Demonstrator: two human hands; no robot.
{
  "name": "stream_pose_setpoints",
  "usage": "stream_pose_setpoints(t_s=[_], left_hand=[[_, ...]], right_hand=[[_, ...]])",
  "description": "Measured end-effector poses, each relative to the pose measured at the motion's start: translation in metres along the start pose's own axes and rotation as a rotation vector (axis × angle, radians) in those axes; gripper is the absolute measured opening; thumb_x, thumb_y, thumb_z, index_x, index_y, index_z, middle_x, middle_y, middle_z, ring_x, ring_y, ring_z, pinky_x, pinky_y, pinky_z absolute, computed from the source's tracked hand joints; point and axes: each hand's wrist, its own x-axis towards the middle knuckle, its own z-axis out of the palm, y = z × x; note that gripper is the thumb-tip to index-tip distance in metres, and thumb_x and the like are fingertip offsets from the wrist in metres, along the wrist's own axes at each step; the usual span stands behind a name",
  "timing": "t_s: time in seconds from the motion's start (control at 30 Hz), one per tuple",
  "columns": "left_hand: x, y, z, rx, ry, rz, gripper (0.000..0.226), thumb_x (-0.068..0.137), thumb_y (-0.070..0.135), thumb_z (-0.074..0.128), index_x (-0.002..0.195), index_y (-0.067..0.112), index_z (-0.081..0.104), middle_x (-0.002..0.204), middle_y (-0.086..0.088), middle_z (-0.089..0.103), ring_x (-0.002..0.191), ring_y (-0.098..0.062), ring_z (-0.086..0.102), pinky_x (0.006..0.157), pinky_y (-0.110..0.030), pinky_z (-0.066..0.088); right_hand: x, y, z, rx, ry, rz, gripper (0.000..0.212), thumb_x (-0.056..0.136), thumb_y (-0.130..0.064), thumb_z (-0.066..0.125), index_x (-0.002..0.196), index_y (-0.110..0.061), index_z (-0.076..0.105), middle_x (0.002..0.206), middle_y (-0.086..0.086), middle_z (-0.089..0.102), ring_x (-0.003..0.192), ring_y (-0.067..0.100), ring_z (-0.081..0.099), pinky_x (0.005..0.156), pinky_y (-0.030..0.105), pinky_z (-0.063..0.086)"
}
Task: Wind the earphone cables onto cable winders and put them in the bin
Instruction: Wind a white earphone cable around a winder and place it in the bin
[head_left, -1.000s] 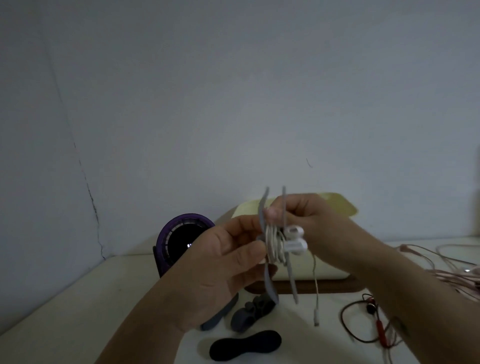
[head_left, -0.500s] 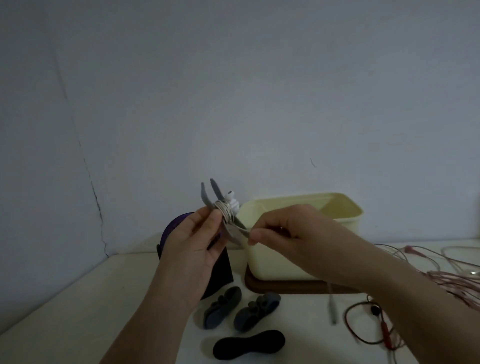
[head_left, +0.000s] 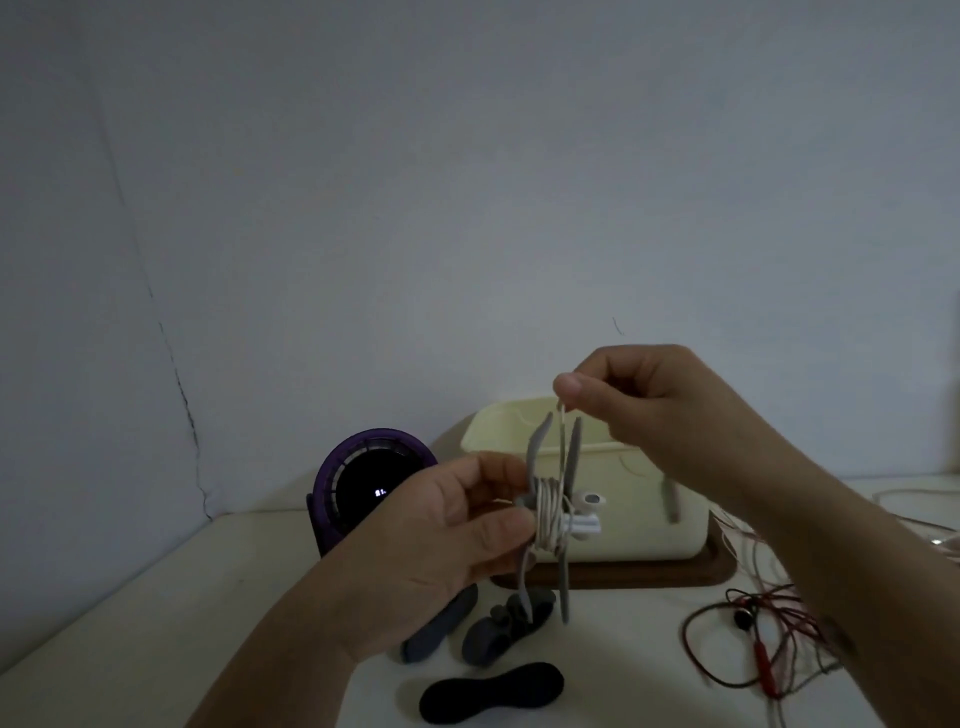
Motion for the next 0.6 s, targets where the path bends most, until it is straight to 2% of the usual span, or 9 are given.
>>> stream_pose_setpoints(t_s=[0.07, 0.13, 0.17, 0.23, 0.3, 0.4, 0.47, 0.5, 0.6], left_hand=[[-0.003, 0.003, 0.002, -0.111, -0.056, 0.024, 0.062, 0.058, 0.016, 0.089, 0.111, 0.001, 0.06, 0.101, -0.015, 0.069, 0.088, -0.025, 0.067, 0.078, -0.034, 0.059], [-0.003, 0.005, 0.004, -0.18, -0.067, 0.07, 0.066, 0.05, 0.021, 0.095, 0.106, 0.002, 0.067, 0.102, -0.017, 0.07, 0.088, -0.027, 0.069, 0.076, -0.034, 0.059], [-0.003, 0.005, 0.004, -0.216, -0.049, 0.099, 0.066, 0.048, 0.022, 0.096, 0.105, 0.001, 0.069, 0.103, -0.018, 0.07, 0.088, -0.027, 0.07, 0.075, -0.034, 0.059], [0.001, 0.007, 0.002, -0.307, 0.03, 0.172, 0.07, 0.044, 0.023, 0.097, 0.105, 0.0, 0.07, 0.104, -0.02, 0.069, 0.086, -0.027, 0.07, 0.074, -0.034, 0.06], [0.005, 0.008, -0.002, -0.368, 0.101, 0.268, 0.067, 0.046, 0.025, 0.096, 0.105, 0.002, 0.073, 0.105, -0.018, 0.07, 0.086, -0.023, 0.071, 0.073, -0.032, 0.06], [0.008, 0.008, -0.011, -0.459, 0.211, 0.358, 0.059, 0.047, 0.023, 0.094, 0.1, 0.007, 0.076, 0.107, -0.012, 0.072, 0.089, -0.016, 0.072, 0.069, -0.026, 0.059], [0.01, 0.006, -0.016, -0.462, 0.337, 0.354, 0.054, 0.058, 0.023, 0.087, 0.107, 0.004, 0.073, 0.113, -0.014, 0.07, 0.091, -0.015, 0.07, 0.074, -0.026, 0.059], [0.01, 0.005, -0.017, -0.423, 0.395, 0.343, 0.048, 0.069, 0.021, 0.077, 0.112, 0.003, 0.069, 0.115, -0.015, 0.069, 0.093, -0.015, 0.069, 0.078, -0.027, 0.059], [0.01, 0.001, -0.014, -0.223, 0.5, 0.303, 0.036, 0.08, 0.017, 0.059, 0.113, 0.003, 0.064, 0.108, -0.012, 0.071, 0.09, -0.014, 0.069, 0.079, -0.026, 0.058]], right_hand=[[-0.001, 0.008, 0.008, 0.101, -0.063, 0.06, 0.035, 0.073, -0.05, 0.06, 0.067, -0.017, 0.066, 0.053, 0.004, 0.041, 0.054, 0.017, 0.035, 0.051, 0.023, 0.035], [-0.003, 0.017, 0.021, 0.13, -0.156, 0.121, 0.036, 0.084, -0.041, 0.066, 0.069, -0.009, 0.064, 0.062, 0.021, 0.048, 0.061, 0.02, 0.043, 0.057, 0.036, 0.044], [-0.004, 0.02, 0.029, 0.138, -0.192, 0.146, 0.033, 0.085, -0.036, 0.064, 0.067, -0.01, 0.063, 0.063, 0.022, 0.048, 0.062, 0.02, 0.043, 0.058, 0.041, 0.043], [-0.007, 0.022, 0.04, 0.145, -0.234, 0.189, 0.034, 0.092, -0.028, 0.056, 0.065, -0.007, 0.059, 0.057, 0.009, 0.04, 0.056, 0.018, 0.035, 0.054, 0.035, 0.033], [-0.007, 0.023, 0.048, 0.15, -0.257, 0.201, 0.038, 0.097, -0.026, 0.05, 0.072, 0.0, 0.058, 0.053, -0.004, 0.038, 0.048, 0.01, 0.031, 0.051, 0.026, 0.026], [-0.008, 0.014, 0.051, -0.004, -0.276, 0.122, 0.029, 0.099, -0.026, 0.046, 0.08, -0.016, 0.065, 0.044, -0.019, 0.048, 0.043, 0.002, 0.038, 0.048, 0.011, 0.03], [-0.009, 0.008, 0.051, -0.145, -0.308, 0.051, 0.025, 0.097, -0.028, 0.049, 0.086, -0.019, 0.069, 0.046, -0.016, 0.047, 0.045, 0.004, 0.037, 0.048, 0.014, 0.031], [-0.01, 0.006, 0.051, -0.213, -0.326, 0.025, 0.025, 0.096, -0.03, 0.05, 0.09, -0.017, 0.07, 0.047, -0.012, 0.046, 0.046, 0.005, 0.039, 0.049, 0.015, 0.033], [-0.01, -0.002, 0.047, -0.373, -0.345, -0.049, 0.027, 0.097, -0.031, 0.049, 0.096, -0.014, 0.07, 0.054, -0.009, 0.044, 0.053, 0.001, 0.047, 0.054, 0.014, 0.037]])
